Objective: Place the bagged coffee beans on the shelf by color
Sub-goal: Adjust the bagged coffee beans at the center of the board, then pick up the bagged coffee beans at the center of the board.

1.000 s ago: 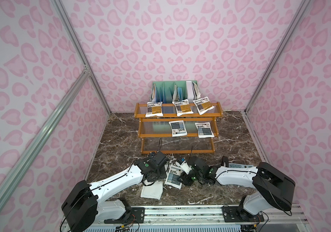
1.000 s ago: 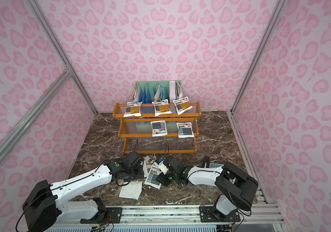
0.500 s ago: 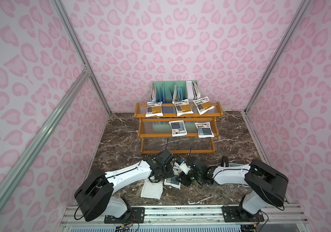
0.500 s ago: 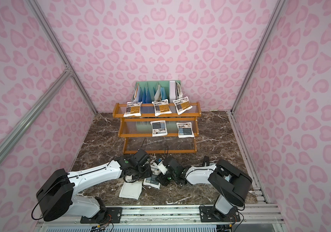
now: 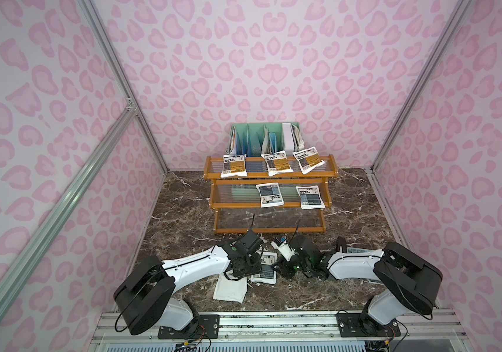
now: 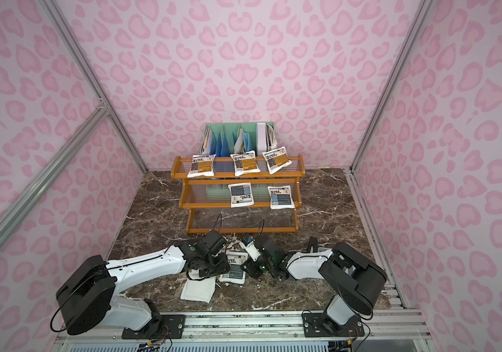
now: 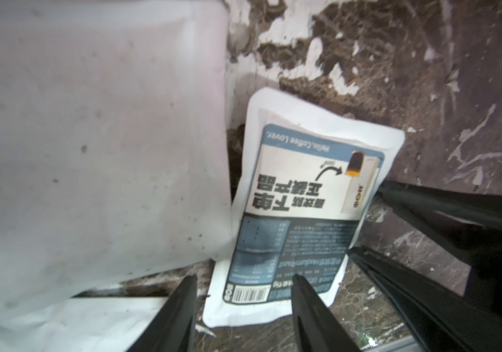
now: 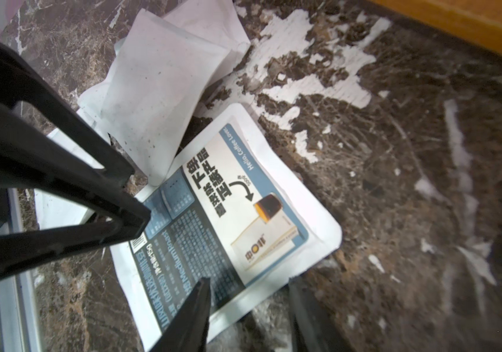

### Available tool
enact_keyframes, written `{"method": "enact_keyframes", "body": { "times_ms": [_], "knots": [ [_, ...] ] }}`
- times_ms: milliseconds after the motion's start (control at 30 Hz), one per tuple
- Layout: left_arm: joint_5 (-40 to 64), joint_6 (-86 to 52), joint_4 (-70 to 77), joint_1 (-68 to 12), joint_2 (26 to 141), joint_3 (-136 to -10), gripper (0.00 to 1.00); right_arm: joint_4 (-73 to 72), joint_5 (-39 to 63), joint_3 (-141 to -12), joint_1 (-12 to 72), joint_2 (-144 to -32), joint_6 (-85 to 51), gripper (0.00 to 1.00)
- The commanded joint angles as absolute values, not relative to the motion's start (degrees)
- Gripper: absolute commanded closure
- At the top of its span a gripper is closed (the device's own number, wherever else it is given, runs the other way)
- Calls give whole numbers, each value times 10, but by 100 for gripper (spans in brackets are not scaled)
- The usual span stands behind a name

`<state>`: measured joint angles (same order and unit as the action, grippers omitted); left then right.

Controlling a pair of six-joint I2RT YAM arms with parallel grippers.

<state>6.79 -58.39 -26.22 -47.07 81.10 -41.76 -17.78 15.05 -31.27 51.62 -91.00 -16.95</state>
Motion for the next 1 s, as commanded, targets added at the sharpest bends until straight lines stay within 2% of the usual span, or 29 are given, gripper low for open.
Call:
{"method": "enact_keyframes", "body": {
  "times_ms": [0,333,767,833,867,967],
  "knots": [
    [80,-596,-260,-472,804,-406,46,-115,137,-308,515,-912,-179,54],
    [101,-605,-216,-473,808,-388,46,-87,116,-338,544,-872,-157,54],
    [109,-595,-205,-470,828,-389,47,-97,124,-355,558,-957,-164,55],
    [113,-591,-197,-470,833,-390,51,-100,127,-349,557,-959,-168,54],
    [116,-588,-192,-470,837,-391,57,-103,127,-345,558,-959,-170,54],
    [117,-584,-189,-470,845,-398,84,-104,127,-342,556,-958,-174,54]
  ]
}}
